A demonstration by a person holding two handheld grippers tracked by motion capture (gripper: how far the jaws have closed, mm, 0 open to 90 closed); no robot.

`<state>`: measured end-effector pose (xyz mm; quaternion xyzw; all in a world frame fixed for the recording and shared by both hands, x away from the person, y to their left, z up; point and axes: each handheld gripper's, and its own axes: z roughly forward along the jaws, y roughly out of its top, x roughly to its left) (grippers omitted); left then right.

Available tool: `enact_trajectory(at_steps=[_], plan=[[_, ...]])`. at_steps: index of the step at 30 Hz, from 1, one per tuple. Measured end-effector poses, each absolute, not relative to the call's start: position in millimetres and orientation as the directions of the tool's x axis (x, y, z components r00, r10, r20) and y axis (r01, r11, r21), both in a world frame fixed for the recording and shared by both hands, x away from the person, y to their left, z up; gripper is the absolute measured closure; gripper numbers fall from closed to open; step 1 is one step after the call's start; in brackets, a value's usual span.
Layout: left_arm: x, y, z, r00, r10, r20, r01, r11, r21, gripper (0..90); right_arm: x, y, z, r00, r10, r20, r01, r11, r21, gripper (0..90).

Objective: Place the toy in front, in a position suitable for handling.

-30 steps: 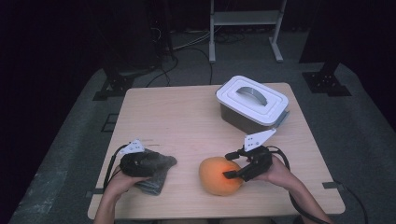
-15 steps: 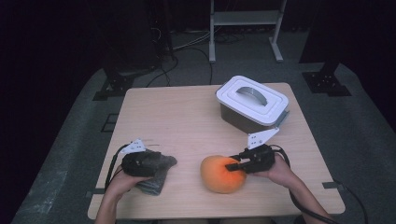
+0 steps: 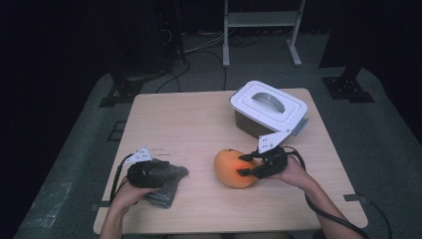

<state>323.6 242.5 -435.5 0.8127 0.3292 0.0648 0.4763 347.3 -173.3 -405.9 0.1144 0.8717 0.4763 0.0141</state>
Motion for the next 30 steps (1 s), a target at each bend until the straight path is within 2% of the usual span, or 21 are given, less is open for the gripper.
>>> enact_trajectory(at_steps=[5,11,16,23,30], plan=[[322.9,239.9,-434.3,0.777,0.594,-0.207,0.471,-0.331,0.818,32.4,320.2,-178.6,-410.2,-0.974,0.219,0.066,0.171,0.506,0.846,37.0],[323.3,239.4,-435.3,0.777,0.594,-0.206,0.474,-0.338,0.813,31.7,306.3,-181.0,-406.0,-0.976,0.206,0.074,0.169,0.492,0.854,36.3],[322.8,240.4,-435.1,0.776,0.595,-0.209,0.474,-0.332,0.815,31.6,310.9,-180.2,-400.4,-0.970,0.221,0.098,0.191,0.454,0.870,36.4],[322.6,240.3,-435.0,0.778,0.593,-0.210,0.474,-0.332,0.815,31.2,328.4,-186.2,-395.7,-0.944,0.297,0.143,0.255,0.384,0.887,37.3],[322.8,240.2,-434.9,0.777,0.592,-0.211,0.475,-0.332,0.815,30.9,346.6,-191.6,-390.9,-0.909,0.377,0.178,0.316,0.348,0.883,42.3]])
